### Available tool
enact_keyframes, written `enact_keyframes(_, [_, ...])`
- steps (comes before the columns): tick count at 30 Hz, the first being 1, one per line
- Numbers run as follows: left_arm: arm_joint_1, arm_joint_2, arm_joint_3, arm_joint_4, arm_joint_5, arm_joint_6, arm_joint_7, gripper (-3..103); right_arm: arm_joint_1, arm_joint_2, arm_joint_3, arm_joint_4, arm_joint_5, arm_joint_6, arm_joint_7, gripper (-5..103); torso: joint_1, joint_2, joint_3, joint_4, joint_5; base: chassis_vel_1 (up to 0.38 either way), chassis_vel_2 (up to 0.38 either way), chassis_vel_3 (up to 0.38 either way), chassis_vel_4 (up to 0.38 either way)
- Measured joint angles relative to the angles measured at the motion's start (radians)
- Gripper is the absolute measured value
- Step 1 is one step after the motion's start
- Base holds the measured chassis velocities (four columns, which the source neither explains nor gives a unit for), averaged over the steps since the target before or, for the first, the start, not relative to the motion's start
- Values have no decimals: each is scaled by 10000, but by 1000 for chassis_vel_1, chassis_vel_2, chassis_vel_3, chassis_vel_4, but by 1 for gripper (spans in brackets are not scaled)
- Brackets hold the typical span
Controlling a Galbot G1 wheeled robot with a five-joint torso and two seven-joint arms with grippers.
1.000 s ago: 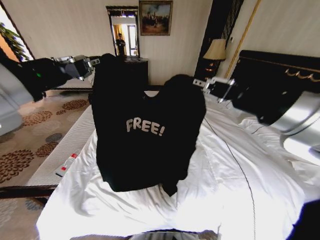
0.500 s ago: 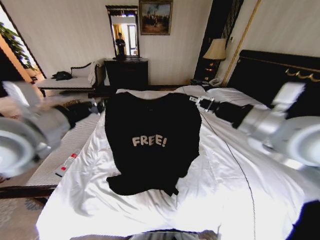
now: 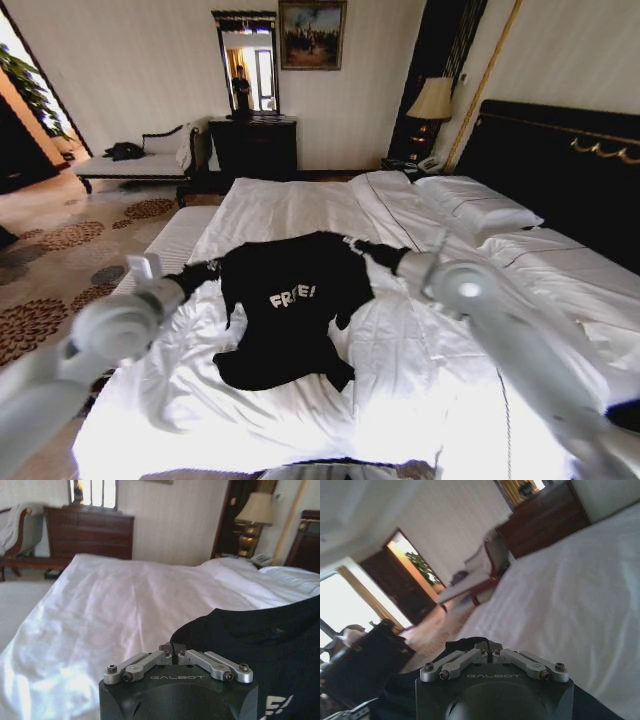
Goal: Fold the clothes on the bed.
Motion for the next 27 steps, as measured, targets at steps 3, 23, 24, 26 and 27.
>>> enact_keyframes(3, [-424, -584, 745, 821, 543, -1, 25, 0, 112, 364, -371, -848, -654, 20, -264, 0, 0, -1, 0, -2, 2, 0, 0, 0, 0])
enact_keyframes(23, [-3727, -2814, 3185, 4769, 1862, -56, 174, 0, 1480, 2335, -1361, -4857, -2217, 672, -894, 0, 0, -1, 0, -2, 1, 0, 0, 0, 0])
enact_keyframes(24, [-3727, -2814, 3185, 4769, 1862, -56, 174, 0, 1480, 2335, -1361, -4857, -2217, 672, -894, 0, 0, -1, 0, -2, 1, 0, 0, 0, 0])
enact_keyframes(26, [-4364, -3159, 3555, 5409, 1869, -52, 174, 0, 2039, 2755, -1627, -5609, -2320, 795, -970, 0, 1, -2, 0, 4, 1, 0, 0, 0, 0])
enact_keyframes(27, [-4597, -3292, 3686, 5618, 1870, -52, 185, 0, 2259, 2894, -1727, -5909, -2382, 853, -1009, 0, 1, -1, 0, 4, 0, 0, 0, 0, 0])
